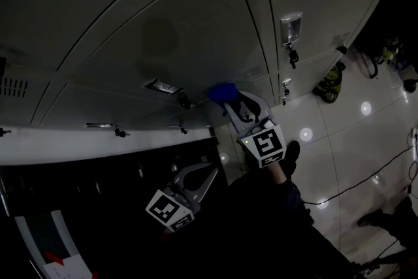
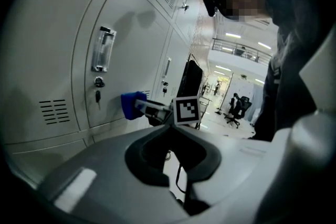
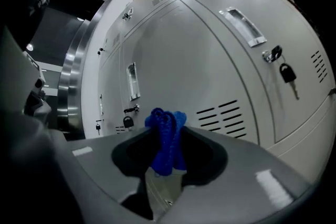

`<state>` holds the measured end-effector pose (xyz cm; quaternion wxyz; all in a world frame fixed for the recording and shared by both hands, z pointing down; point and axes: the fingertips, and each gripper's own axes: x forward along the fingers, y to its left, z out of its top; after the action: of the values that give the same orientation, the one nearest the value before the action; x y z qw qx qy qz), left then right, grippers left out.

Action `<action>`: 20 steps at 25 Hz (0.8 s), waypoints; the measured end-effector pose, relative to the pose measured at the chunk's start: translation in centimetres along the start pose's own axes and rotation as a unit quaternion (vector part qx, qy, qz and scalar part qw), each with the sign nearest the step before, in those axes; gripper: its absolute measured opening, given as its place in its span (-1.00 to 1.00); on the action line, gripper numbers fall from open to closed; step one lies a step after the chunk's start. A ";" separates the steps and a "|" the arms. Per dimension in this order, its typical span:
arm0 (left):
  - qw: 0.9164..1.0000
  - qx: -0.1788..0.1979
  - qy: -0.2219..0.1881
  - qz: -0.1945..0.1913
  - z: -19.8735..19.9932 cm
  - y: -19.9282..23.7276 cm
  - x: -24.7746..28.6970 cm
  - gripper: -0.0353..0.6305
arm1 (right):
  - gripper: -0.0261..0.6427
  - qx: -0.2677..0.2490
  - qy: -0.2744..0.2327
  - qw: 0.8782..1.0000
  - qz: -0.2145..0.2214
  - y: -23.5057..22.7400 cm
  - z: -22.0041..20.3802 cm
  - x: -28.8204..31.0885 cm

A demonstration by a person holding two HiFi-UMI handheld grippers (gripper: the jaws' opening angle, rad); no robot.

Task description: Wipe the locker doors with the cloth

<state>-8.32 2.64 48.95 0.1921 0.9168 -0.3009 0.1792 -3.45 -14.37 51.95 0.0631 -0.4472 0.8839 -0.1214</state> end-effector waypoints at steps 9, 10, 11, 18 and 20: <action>1.000 -0.002 0.006 0.015 -2.8 4.5 -5.8 -0.89 | -0.53 0.000 0.015 1.000 0.027 7.2 -4.0 4.7; 1.000 -0.002 0.008 0.016 -3.0 4.9 -6.1 -0.89 | -0.53 -0.001 0.015 0.999 0.029 7.7 -4.3 5.1; 1.000 -0.001 0.009 0.017 -3.2 5.2 -6.3 -0.89 | -0.53 -0.002 0.016 0.999 0.031 8.1 -4.5 5.5; 1.000 0.009 0.016 0.002 -3.3 5.6 -6.1 -0.89 | -0.53 -0.005 0.011 1.000 0.020 7.7 -5.1 6.2; 1.000 0.011 0.020 -0.003 -3.2 5.5 -5.7 -0.89 | -0.53 -0.009 0.014 1.000 0.010 6.9 -5.2 5.9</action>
<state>-16.68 2.78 50.50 0.1886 0.9161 -0.2919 0.1998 -13.40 -14.36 55.07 0.0480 -0.4368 0.8904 -0.1190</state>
